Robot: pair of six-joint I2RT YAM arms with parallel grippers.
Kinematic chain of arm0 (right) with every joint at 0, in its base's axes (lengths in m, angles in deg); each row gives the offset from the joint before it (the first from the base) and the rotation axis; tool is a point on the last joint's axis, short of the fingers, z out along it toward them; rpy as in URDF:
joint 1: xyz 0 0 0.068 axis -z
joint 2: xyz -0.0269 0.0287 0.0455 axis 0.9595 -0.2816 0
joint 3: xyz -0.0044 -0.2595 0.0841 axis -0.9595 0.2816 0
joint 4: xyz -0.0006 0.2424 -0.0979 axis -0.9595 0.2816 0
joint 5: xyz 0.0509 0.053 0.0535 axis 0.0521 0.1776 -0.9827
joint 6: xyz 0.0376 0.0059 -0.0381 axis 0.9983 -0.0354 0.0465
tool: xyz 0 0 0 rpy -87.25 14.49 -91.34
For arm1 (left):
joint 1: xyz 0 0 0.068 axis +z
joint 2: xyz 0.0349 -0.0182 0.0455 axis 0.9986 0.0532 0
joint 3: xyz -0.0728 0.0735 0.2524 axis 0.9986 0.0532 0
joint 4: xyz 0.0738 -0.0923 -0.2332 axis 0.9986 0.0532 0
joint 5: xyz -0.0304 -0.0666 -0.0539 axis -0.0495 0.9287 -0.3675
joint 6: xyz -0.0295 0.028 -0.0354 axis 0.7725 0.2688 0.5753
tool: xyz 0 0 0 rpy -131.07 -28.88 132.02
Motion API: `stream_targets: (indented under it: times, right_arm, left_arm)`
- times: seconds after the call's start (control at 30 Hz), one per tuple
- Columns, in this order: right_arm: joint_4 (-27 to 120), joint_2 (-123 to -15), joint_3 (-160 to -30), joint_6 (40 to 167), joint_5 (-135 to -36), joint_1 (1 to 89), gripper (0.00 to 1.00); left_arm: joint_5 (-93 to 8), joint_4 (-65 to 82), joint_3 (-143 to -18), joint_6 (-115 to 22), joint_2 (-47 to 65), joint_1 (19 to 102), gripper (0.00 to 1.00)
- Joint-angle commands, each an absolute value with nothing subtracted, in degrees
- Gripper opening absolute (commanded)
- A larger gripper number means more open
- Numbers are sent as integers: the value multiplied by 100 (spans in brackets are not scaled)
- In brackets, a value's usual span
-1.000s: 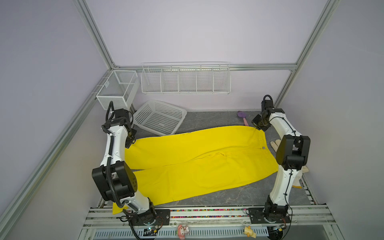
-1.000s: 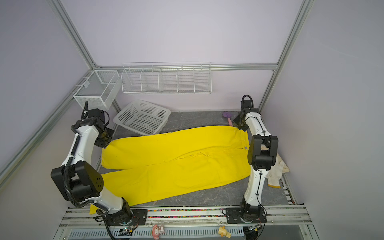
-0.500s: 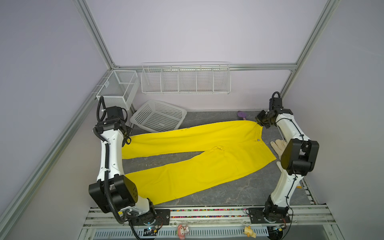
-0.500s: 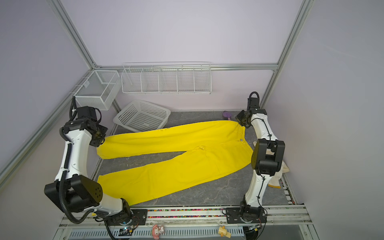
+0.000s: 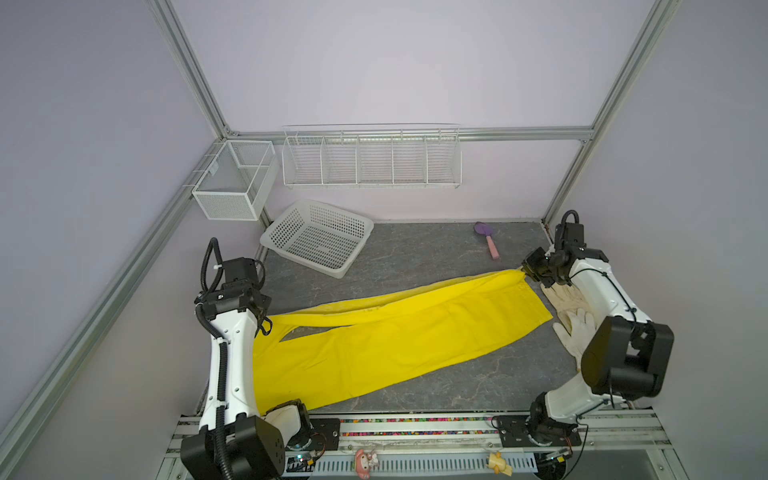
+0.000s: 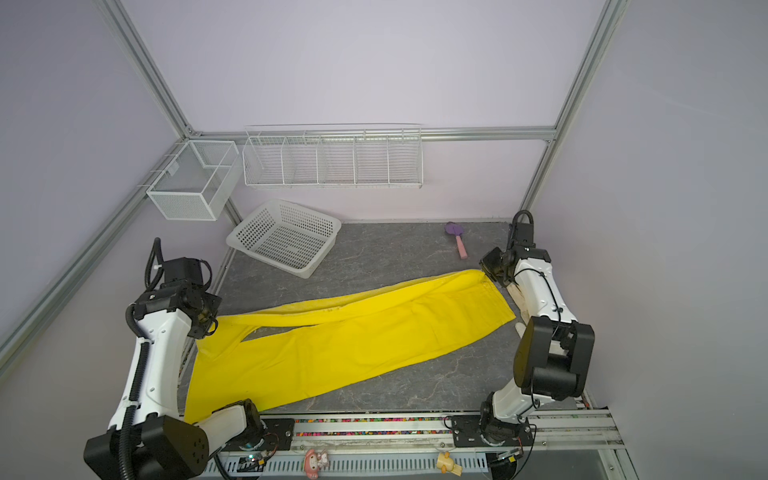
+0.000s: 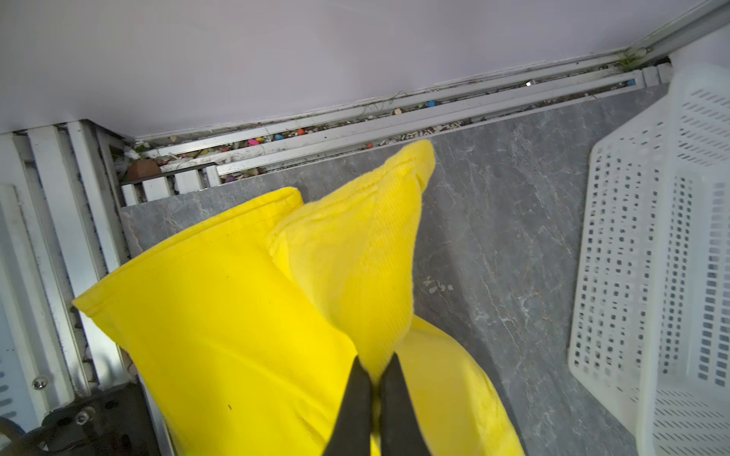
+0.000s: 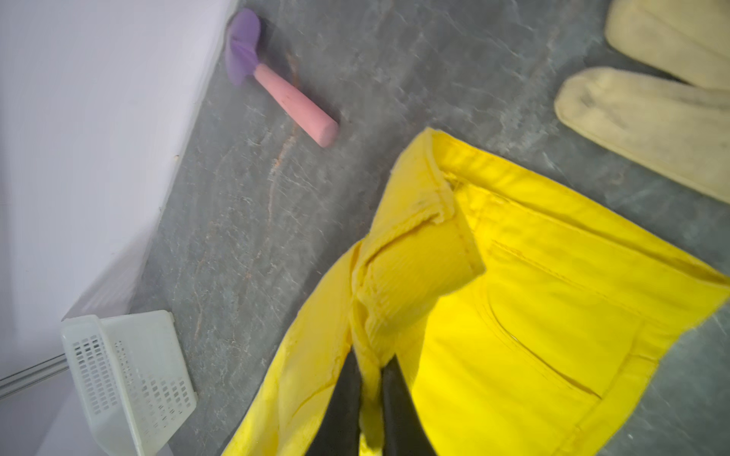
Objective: Fold and stack the trousers
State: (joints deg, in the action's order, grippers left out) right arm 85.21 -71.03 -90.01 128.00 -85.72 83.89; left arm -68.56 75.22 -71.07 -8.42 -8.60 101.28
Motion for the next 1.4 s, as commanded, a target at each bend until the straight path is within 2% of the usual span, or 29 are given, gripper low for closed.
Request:
stream_targets:
  times: [0.0,0.33,0.5,0.67,0.9,1.03,1.23,1.37]
  right_arm:
    - [8612,-6640,-8464,12862,-8425,8655,11]
    - [8922,-6286,-7622,12533,-7882,8780,11]
    - [8919,-6445,-6923,12599,-7723,8662,11]
    - [8946,-6742,-6873,12560,-7333,8490,11]
    - [8690,-7311,-6803,12492,-6976,8340,11]
    - [8674,-7648,-7185,12401,-6779,8340,11]
    - [8552,-8090,-7413,12444,-6803,8314,11]
    - [8373,-8259,-7552,12550,-6926,8211,11]
  left_arm:
    - [-7214,7428,-6813,-647,-1132,10172,0]
    - [-7562,7940,-6185,-435,-1665,10172,0]
    - [-6863,7766,-5395,-177,-1758,10172,0]
    - [-6519,7349,-4641,147,-1593,10172,0]
    - [-6544,6631,-4340,-32,-891,10145,0]
    - [-6644,6067,-4329,-498,-480,10145,0]
    - [-6593,5510,-4333,-688,121,10145,0]
    - [-6839,5557,-4771,-846,696,10145,0]
